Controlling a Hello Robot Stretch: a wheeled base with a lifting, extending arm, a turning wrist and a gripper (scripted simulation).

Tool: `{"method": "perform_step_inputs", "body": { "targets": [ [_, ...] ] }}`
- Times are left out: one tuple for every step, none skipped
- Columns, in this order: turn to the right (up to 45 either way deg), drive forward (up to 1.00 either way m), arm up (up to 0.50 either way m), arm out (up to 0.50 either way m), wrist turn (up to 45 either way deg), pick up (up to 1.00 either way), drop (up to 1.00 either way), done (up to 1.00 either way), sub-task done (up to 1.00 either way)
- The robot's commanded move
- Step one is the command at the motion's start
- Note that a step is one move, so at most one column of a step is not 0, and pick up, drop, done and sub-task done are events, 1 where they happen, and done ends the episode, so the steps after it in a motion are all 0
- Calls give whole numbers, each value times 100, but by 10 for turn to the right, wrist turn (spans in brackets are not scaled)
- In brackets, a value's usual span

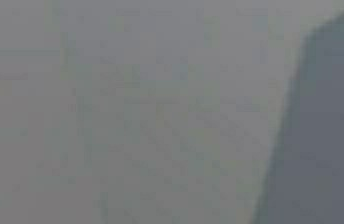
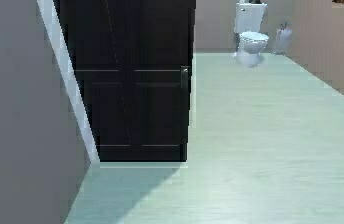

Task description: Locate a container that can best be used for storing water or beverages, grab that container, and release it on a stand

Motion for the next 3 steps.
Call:
{"method": "perform_step_inputs", "body": {
  "targets": [
    [450, 0, 0, 0, 0, 0, 0, 0, 0],
    [450, 0, 0, 0, 0, 0, 0, 0, 0],
    [0, 20, 0, 0, 0, 0, 0, 0, 0]
  ]
}}
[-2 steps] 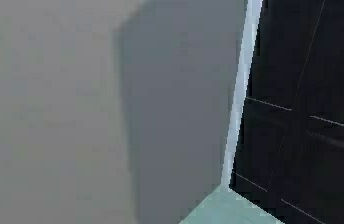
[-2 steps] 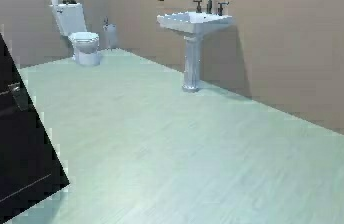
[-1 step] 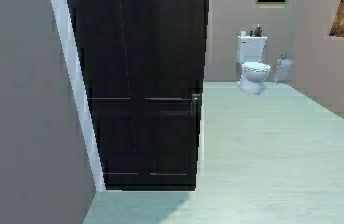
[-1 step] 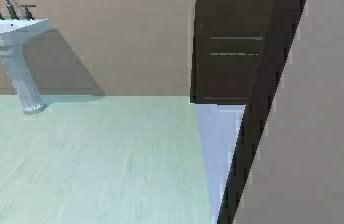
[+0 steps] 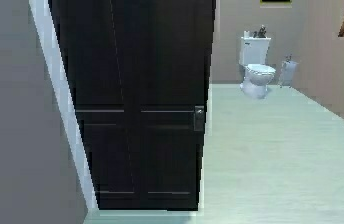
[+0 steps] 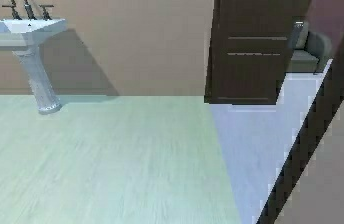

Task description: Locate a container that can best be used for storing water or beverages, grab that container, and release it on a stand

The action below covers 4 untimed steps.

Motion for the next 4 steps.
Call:
{"method": "perform_step_inputs", "body": {
  "targets": [
    [330, 0, 0, 0, 0, 0, 0, 0, 0],
    [0, 75, 0, 0, 0, 0, 0, 0, 0],
    [-30, 0, 0, 0, 0, 0, 0, 0, 0],
    [360, 0, 0, 0, 0, 0, 0, 0, 0]
  ]
}}
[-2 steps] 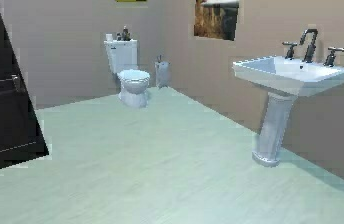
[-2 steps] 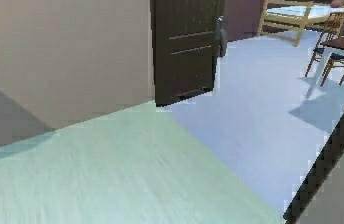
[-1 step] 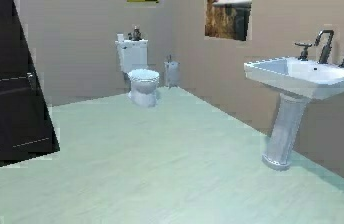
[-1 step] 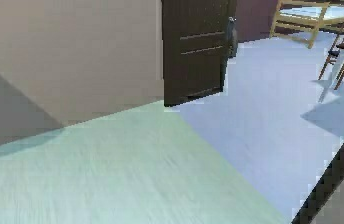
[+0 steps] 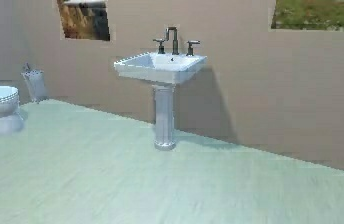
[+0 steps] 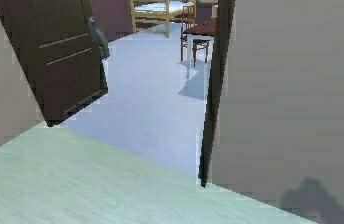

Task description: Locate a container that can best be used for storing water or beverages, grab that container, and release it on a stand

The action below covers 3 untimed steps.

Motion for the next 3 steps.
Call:
{"method": "perform_step_inputs", "body": {
  "targets": [
    [0, 40, 0, 0, 0, 0, 0, 0, 0],
    [-450, 0, 0, 0, 0, 0, 0, 0, 0],
    [-90, 0, 0, 0, 0, 0, 0, 0, 0]
  ]
}}
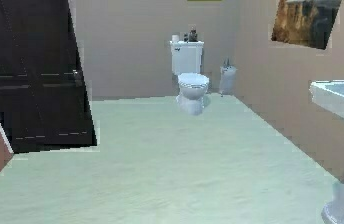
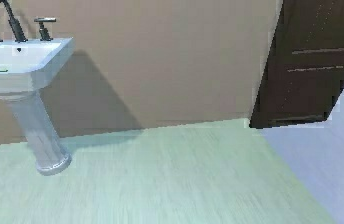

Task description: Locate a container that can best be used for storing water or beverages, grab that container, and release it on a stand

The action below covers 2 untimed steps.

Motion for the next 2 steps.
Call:
{"method": "perform_step_inputs", "body": {
  "targets": [
    [0, 80, 0, 0, 0, 0, 0, 0, 0],
    [-450, 0, 0, 0, 0, 0, 0, 0, 0]
  ]
}}
